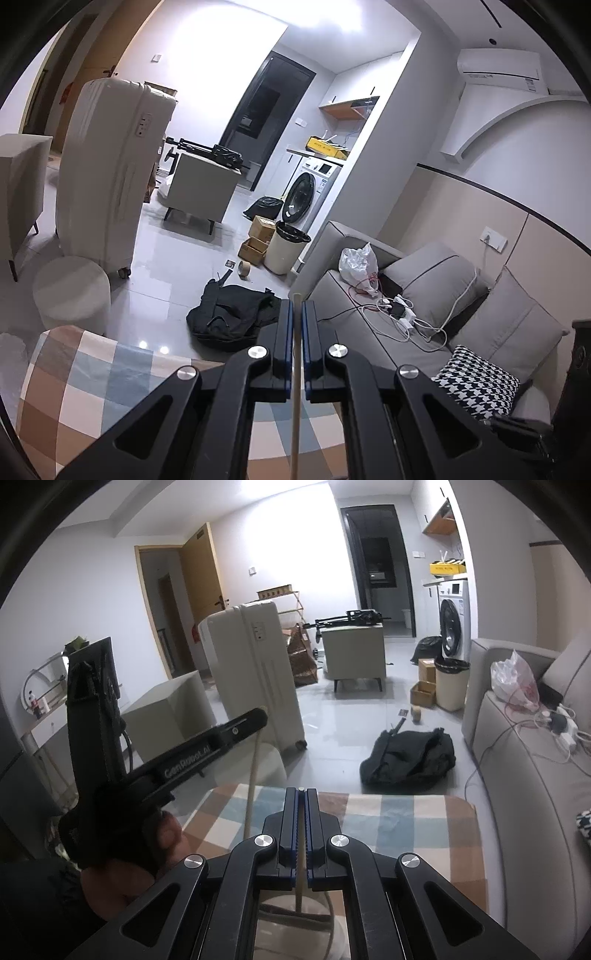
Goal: Organize utensils
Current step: 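Raise both held chopsticks high above the white utensil holder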
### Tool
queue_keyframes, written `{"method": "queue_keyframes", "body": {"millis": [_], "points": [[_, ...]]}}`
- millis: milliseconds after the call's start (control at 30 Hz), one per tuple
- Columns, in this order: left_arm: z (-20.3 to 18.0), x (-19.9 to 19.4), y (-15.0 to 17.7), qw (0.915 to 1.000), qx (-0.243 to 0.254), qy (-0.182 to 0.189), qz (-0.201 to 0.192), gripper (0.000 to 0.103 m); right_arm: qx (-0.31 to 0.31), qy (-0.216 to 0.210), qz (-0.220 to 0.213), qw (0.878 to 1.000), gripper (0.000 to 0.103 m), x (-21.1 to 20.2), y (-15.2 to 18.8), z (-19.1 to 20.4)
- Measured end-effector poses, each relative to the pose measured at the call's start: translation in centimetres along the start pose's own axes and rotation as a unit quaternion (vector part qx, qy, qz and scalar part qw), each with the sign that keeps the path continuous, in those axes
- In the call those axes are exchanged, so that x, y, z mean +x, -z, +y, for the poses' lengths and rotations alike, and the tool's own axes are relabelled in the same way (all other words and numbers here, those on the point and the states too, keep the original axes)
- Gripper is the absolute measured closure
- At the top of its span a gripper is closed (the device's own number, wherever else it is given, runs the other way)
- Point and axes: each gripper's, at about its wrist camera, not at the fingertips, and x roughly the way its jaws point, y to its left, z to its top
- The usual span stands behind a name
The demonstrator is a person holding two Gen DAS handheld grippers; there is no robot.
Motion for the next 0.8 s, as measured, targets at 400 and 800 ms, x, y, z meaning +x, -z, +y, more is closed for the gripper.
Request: {"method": "queue_keyframes", "body": {"millis": [400, 800], "points": [[-0.2, 1.3, 0.2, 0.9997, 0.01, -0.003, -0.021, 0.103, 0.004, -0.001, -0.011, 1.0, 0.101, 0.0, -0.1, -0.1], [0.8, -0.1, 1.3, 1.0, 0.0, -0.006, -0.002, 0.103, -0.001, -0.006, -0.01, 1.0, 0.101, 0.1, 0.2, 0.0]]}}
